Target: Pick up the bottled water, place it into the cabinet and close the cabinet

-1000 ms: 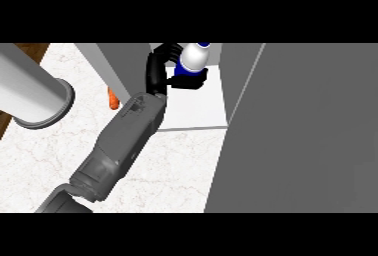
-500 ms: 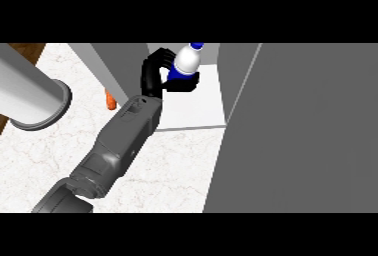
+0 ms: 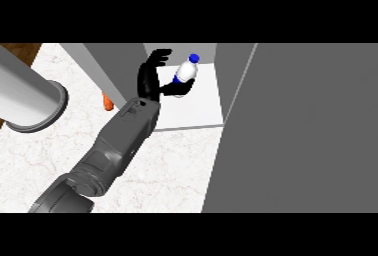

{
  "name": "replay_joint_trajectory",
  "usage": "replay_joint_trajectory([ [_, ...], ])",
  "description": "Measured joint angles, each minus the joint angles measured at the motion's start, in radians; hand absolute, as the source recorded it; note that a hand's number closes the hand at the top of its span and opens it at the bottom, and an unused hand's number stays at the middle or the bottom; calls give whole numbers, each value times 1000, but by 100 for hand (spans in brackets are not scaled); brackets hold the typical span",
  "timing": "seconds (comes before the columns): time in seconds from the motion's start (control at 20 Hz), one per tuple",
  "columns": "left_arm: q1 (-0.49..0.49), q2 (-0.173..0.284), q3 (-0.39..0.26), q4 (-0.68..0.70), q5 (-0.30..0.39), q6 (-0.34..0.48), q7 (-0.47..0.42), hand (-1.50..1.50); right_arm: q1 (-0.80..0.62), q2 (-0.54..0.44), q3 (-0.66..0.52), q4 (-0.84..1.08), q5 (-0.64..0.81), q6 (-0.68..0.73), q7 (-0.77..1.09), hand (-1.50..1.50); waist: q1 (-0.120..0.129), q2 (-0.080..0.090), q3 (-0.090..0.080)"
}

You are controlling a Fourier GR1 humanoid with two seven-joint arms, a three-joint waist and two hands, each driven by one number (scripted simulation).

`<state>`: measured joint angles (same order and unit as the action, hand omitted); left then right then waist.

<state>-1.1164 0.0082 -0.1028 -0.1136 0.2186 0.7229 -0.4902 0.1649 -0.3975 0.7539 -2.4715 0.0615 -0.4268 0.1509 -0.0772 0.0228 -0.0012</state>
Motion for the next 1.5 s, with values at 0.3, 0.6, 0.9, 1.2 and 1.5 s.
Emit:
replay_joint_trajectory([
  [0.3,-5,2,-23,46,-37,39,8,-150,14,-17,3,-4,-4,-2,-19,-150,-6,0,0],
  [0.6,-11,0,-16,55,-42,66,8,-150,15,-22,2,-3,-11,-1,-34,-150,-7,4,-1],
  [0.9,15,0,5,14,-27,6,-58,-150,9,-32,-3,-6,-17,1,-32,-150,-6,4,-1],
  [1.2,34,0,60,-82,32,-180,-169,150,10,-31,5,-7,-19,-12,-25,-150,10,-5,-2],
  [1.5,51,-8,85,-138,87,-348,-234,150,18,-37,16,-9,-19,-26,-19,-150,24,-13,-1],
])
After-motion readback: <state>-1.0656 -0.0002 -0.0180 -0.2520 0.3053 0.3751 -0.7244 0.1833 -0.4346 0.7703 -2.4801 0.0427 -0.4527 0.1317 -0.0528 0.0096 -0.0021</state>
